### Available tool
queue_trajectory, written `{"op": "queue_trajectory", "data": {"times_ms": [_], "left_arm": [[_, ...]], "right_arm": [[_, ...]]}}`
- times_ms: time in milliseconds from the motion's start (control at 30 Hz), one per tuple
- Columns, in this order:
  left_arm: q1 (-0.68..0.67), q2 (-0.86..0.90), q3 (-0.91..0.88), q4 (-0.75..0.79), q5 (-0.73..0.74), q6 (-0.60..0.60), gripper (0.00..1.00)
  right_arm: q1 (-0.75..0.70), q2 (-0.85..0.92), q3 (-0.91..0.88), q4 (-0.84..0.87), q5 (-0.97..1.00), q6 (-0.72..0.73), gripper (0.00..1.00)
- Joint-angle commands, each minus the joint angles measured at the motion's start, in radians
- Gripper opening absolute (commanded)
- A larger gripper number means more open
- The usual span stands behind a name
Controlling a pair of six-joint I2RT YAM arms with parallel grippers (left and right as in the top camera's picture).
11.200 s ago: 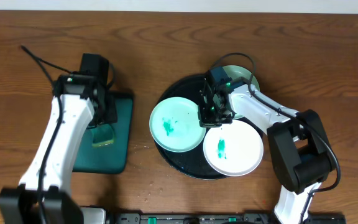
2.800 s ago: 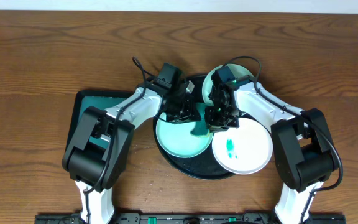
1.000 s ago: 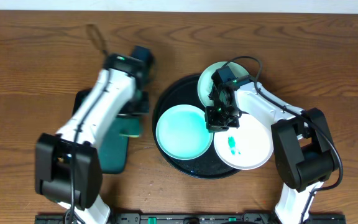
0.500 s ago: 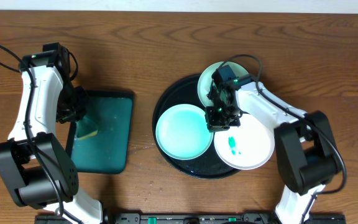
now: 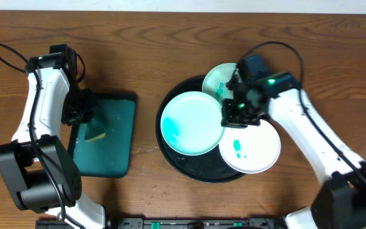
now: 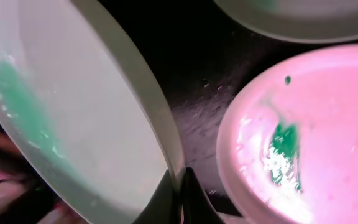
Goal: Clean dirty plates on tray and stack at the side
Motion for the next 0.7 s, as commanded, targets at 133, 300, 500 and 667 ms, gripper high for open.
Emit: {"op": "queue_trajectory", "data": {"times_ms": [133, 300, 500, 667], "left_arm": [[-0.001, -0.010, -0.009, -0.003, 0.003, 0.009, 0.07], [0.000, -0.010, -0.009, 0.031, 0.003, 0.025, 0.07], [0.000, -0.009, -0.032, 0.080, 0.005, 0.055, 0.07], [0.000, -0.008, -0.127, 0.176, 0.064, 0.068, 0.07]], "right_arm": [[-0.083, -0.054, 0.020, -0.050, -0.447, -0.055, 0.01], [-0.085, -0.054, 0.019, -0.055, -0.412, -0.069, 0.02], [-0.086, -0.054, 0.019, -0.043, -0.389, -0.069, 0.01], [-0.086, -0.054, 0.019, -0.043, -0.355, -0.068, 0.02]]}}
